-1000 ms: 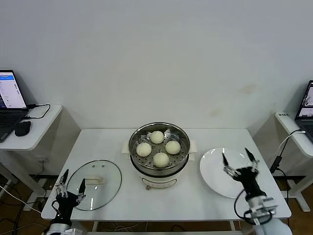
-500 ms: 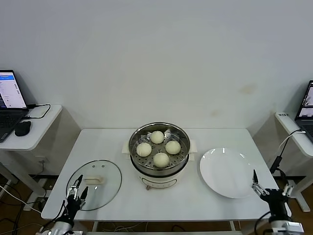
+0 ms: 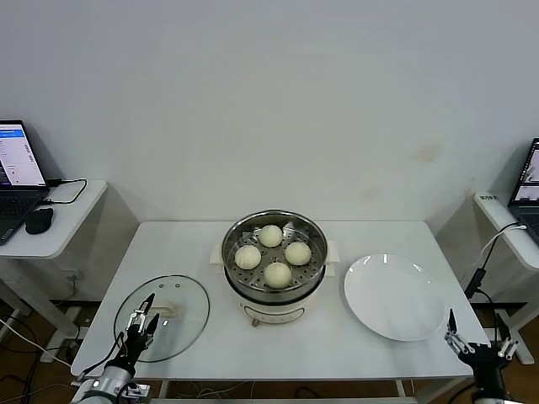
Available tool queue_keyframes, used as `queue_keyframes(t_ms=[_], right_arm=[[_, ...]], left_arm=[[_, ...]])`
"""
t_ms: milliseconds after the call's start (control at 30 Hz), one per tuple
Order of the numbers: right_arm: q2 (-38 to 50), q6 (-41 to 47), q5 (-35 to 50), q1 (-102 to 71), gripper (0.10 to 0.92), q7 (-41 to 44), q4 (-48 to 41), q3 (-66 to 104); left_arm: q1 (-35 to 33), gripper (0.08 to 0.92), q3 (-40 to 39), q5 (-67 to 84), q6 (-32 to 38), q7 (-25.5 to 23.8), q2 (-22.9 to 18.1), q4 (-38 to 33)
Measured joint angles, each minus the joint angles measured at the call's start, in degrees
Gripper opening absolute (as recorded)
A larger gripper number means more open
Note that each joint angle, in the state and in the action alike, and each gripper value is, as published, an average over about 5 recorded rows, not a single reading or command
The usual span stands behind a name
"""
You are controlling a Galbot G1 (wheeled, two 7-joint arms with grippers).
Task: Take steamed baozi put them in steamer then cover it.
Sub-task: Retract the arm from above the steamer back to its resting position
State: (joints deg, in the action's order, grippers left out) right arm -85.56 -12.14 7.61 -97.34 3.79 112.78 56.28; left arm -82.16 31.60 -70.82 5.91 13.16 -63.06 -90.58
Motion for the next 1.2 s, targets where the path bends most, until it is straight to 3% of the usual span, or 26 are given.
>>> queue_keyframes(t_ms=[567,1200], right_arm=[[-1.19,-0.78,-1.89,-0.57,0.823,0.20,-1.64,-0.51],[-1.46,-1.19,-3.25,-0.92,0.823,0.42,-1.93,-1.37]], left_arm=[[7.82,0.811,-2.70,-0.49,0.07,-0.04,0.24,5.61],[9.77,0.282,-2.83,2.05,2.12,2.09,0.07,8.79]])
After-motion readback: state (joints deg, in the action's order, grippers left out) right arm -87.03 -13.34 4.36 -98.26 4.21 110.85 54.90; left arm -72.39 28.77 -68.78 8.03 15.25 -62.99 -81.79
